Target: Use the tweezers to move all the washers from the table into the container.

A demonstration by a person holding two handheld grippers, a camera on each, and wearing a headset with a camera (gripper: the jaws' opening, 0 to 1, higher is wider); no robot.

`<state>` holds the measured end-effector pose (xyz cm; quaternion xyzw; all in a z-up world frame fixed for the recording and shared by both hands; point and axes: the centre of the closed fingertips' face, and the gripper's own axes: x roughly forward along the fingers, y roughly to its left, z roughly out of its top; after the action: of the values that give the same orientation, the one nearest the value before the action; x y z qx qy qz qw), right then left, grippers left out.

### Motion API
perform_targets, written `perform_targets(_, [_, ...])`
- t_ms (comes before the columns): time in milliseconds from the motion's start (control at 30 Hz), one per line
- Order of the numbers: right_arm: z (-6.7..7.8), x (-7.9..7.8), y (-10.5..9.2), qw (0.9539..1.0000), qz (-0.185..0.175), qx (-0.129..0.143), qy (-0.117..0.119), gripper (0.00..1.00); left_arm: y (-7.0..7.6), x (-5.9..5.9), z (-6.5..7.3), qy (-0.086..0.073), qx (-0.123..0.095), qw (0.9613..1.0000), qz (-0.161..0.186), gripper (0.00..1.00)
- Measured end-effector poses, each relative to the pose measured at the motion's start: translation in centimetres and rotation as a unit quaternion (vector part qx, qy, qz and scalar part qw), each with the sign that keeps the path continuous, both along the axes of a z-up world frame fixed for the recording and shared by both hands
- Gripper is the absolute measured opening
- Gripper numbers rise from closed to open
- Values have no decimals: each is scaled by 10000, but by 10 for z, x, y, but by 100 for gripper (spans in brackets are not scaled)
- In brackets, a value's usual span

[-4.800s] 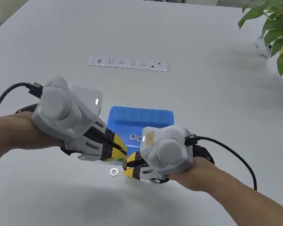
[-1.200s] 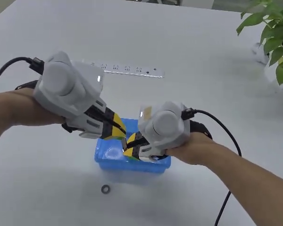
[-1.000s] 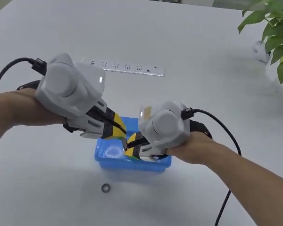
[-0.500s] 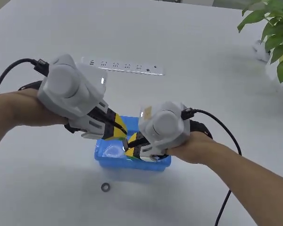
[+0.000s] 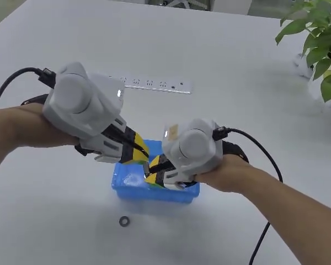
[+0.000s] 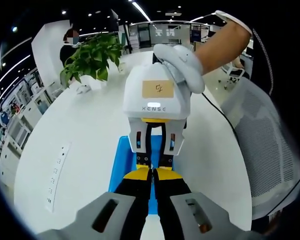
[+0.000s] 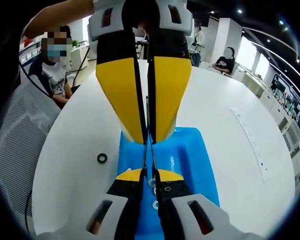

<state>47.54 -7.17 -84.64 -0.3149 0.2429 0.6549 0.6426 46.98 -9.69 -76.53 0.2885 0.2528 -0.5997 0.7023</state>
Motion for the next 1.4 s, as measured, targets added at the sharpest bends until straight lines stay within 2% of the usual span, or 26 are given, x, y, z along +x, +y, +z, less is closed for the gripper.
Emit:
perform_targets(267, [13, -5, 2, 9999, -5, 85, -91, 11, 0, -7, 13, -89, -22, 10000, -2, 6])
perform_targets(733, [31, -25, 8, 9995, 51, 190, -235, 12, 7, -28, 30, -179, 18, 9998, 7, 6])
perform_targets(900, [33, -33, 11, 9994, 81, 222, -240, 12, 10, -34, 31, -199, 73, 9998, 25, 6])
perform_targets(1400, [24, -55, 18, 9994, 214, 226, -148, 12, 16, -56, 22, -70, 76, 9999, 122, 6])
